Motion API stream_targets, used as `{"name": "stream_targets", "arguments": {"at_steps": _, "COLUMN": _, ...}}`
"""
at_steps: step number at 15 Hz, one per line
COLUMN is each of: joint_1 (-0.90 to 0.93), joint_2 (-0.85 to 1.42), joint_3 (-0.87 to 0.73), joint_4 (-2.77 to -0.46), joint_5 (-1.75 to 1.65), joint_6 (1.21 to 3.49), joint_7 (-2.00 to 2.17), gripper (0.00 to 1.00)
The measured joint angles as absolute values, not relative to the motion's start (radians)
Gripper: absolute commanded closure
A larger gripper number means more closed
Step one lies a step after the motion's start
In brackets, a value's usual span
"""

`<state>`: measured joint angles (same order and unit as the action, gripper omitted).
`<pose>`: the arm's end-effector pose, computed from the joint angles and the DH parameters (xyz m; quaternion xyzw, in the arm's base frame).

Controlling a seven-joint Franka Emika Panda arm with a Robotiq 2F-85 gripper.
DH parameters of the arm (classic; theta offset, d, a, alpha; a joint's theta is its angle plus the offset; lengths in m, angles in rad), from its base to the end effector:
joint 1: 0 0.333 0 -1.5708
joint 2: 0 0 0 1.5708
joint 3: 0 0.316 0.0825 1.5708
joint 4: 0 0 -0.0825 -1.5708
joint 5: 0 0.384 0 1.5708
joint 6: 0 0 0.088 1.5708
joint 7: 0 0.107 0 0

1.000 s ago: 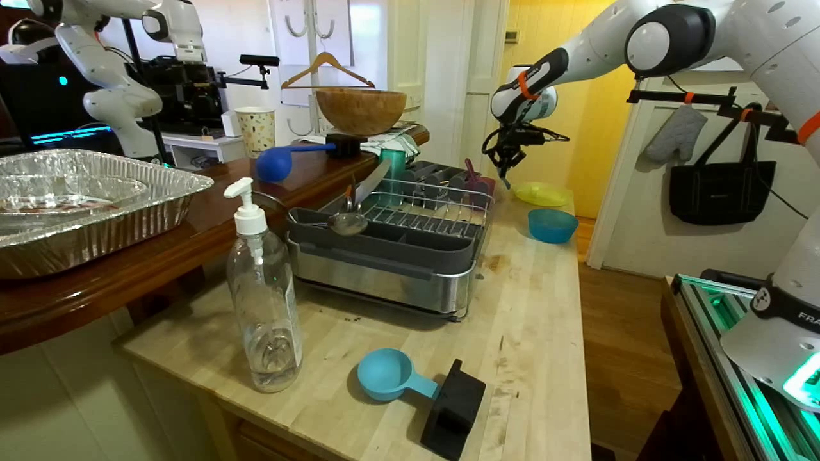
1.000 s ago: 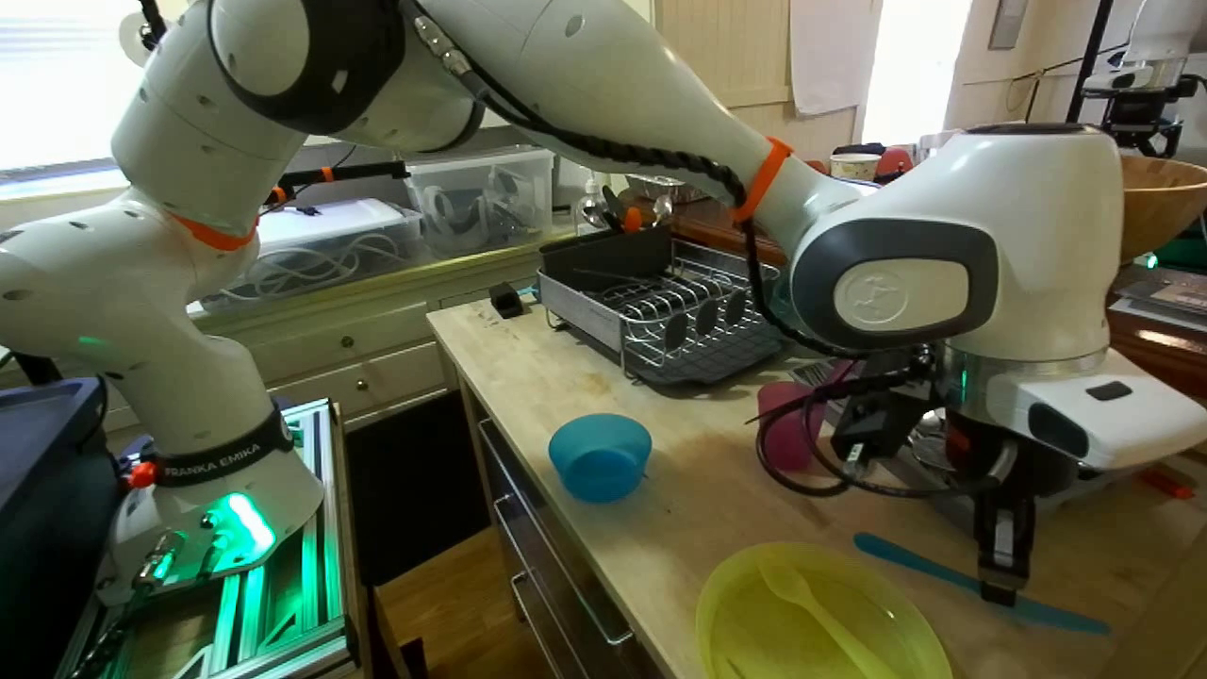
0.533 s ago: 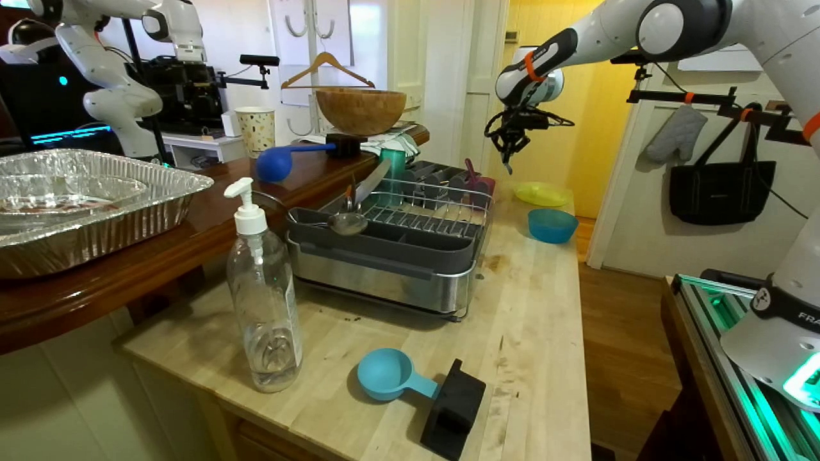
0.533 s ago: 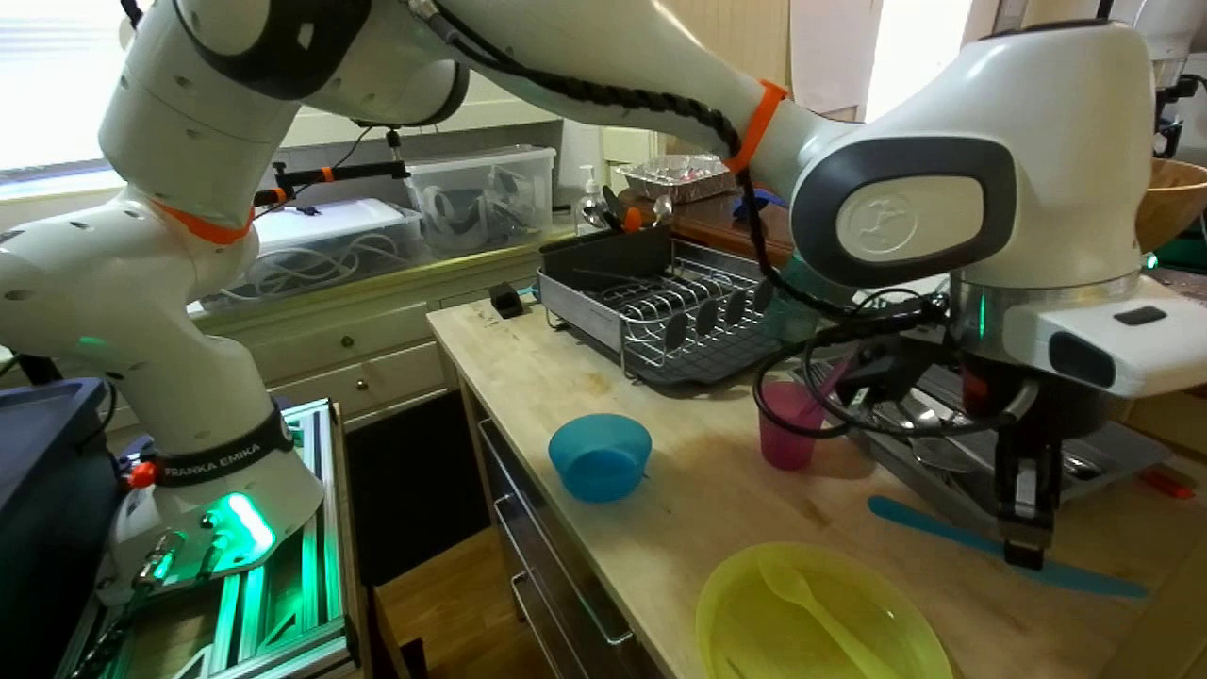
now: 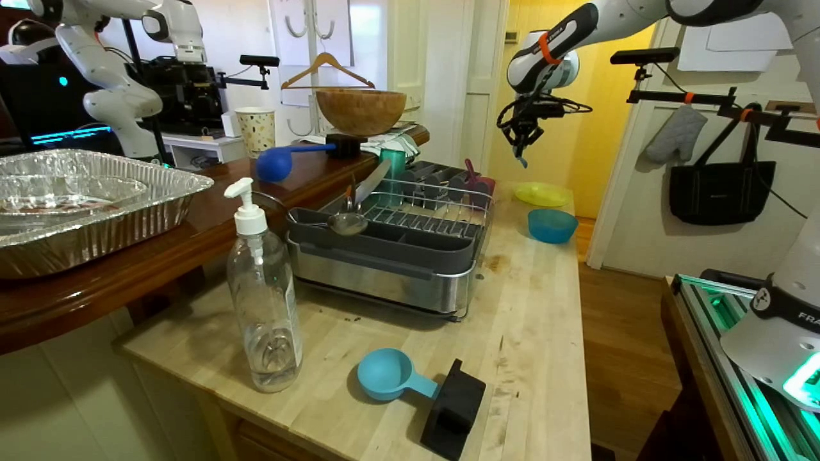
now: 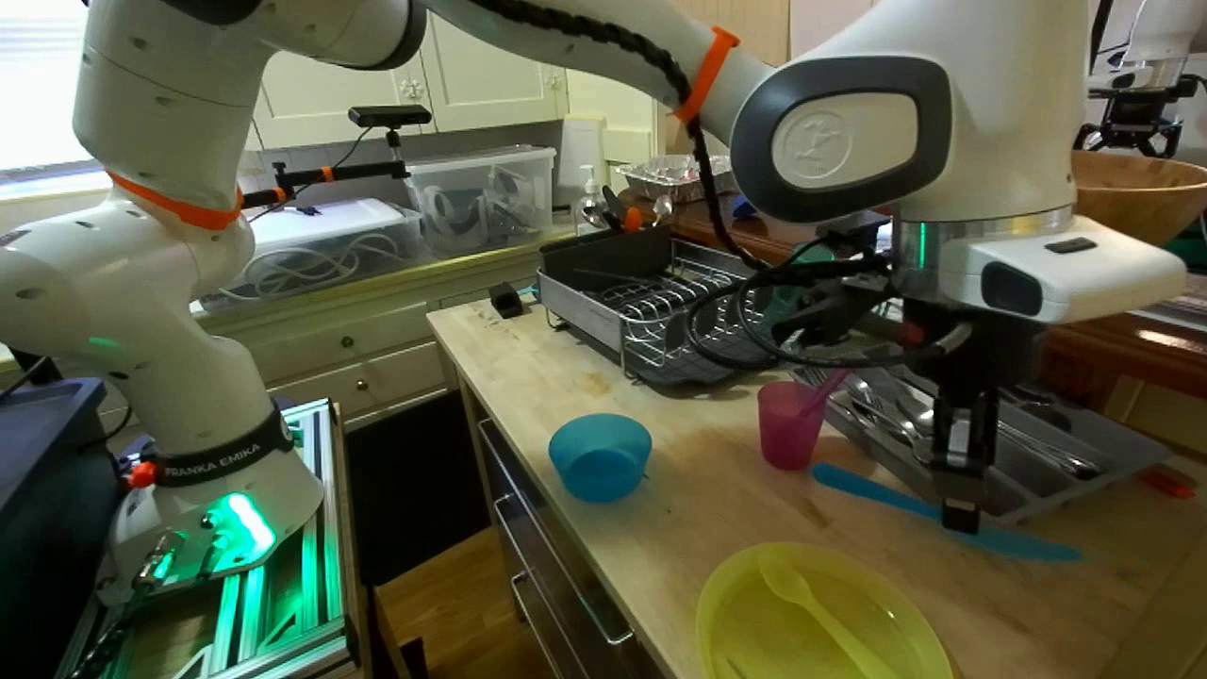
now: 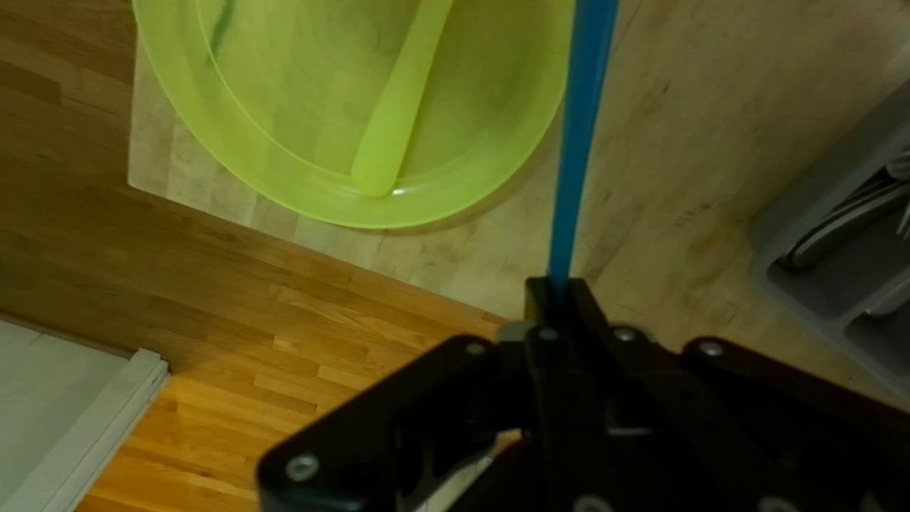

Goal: Turn the blue bowl upside down, then place the blue spoon inside

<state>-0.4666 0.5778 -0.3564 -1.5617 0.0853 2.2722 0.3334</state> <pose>0.5137 -0.4918 0.3413 0.8384 -0.5353 0.0677 0.0772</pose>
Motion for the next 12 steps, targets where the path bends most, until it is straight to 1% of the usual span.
{"name": "stream_targets", "arguments": {"at_steps": 12, "joint_1": -0.308, "joint_2": 0.301, "joint_3": -0.390, "joint_4": -1.955, "joint_5": -0.091, "joint_6": 2.249, "joint_7": 0.402, "gripper": 0.99}}
